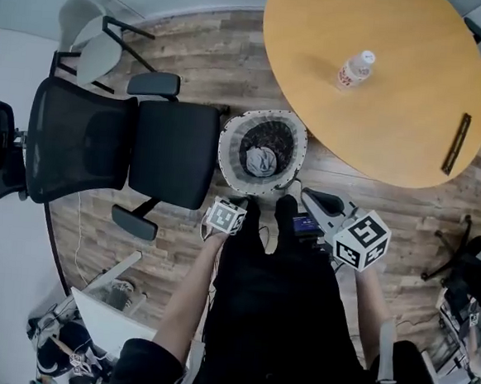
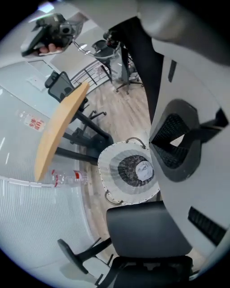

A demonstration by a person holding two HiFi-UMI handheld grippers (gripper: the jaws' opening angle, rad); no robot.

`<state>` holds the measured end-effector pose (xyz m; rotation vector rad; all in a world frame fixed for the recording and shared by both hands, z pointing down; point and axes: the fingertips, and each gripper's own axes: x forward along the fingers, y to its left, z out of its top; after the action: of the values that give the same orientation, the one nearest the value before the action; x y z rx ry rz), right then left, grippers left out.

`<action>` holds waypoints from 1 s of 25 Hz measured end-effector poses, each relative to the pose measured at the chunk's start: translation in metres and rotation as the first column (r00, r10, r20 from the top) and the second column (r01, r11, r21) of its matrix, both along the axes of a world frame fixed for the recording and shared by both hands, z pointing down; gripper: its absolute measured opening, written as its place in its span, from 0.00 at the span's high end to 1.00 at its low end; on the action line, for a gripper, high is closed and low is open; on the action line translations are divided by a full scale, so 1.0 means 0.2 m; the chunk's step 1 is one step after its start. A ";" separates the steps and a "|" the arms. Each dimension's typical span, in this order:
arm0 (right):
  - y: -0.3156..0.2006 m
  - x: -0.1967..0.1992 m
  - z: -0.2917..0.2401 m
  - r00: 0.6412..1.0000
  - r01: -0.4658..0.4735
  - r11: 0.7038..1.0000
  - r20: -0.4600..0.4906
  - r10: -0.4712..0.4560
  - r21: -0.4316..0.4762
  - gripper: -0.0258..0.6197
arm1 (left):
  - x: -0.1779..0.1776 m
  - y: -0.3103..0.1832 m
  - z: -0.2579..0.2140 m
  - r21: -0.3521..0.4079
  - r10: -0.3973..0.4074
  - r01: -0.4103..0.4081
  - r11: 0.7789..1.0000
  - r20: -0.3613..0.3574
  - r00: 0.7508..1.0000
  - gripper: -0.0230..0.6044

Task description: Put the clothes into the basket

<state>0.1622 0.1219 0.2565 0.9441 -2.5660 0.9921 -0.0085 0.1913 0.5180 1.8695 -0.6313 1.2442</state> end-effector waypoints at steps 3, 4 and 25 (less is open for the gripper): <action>0.01 0.01 -0.05 1.000 0.028 0.999 -0.006 -0.028 0.017 0.93 | 0.07 -0.07 -0.20 0.082 -0.069 0.076 0.994 -0.093 0.993 0.95; 0.01 0.01 -0.07 0.999 0.038 0.999 -0.011 -0.038 0.026 0.93 | 0.08 -0.09 -0.26 0.102 -0.084 0.096 0.990 -0.122 0.989 0.95; 0.12 0.02 -0.35 0.996 0.070 0.985 0.034 -0.076 0.161 0.93 | 0.34 -0.18 -1.45 0.422 -0.009 0.316 0.850 -0.587 0.809 0.95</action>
<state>0.1663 0.1467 0.1865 0.8692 -2.7258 0.8043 0.0594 0.1551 0.2289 2.4036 -0.8120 0.3512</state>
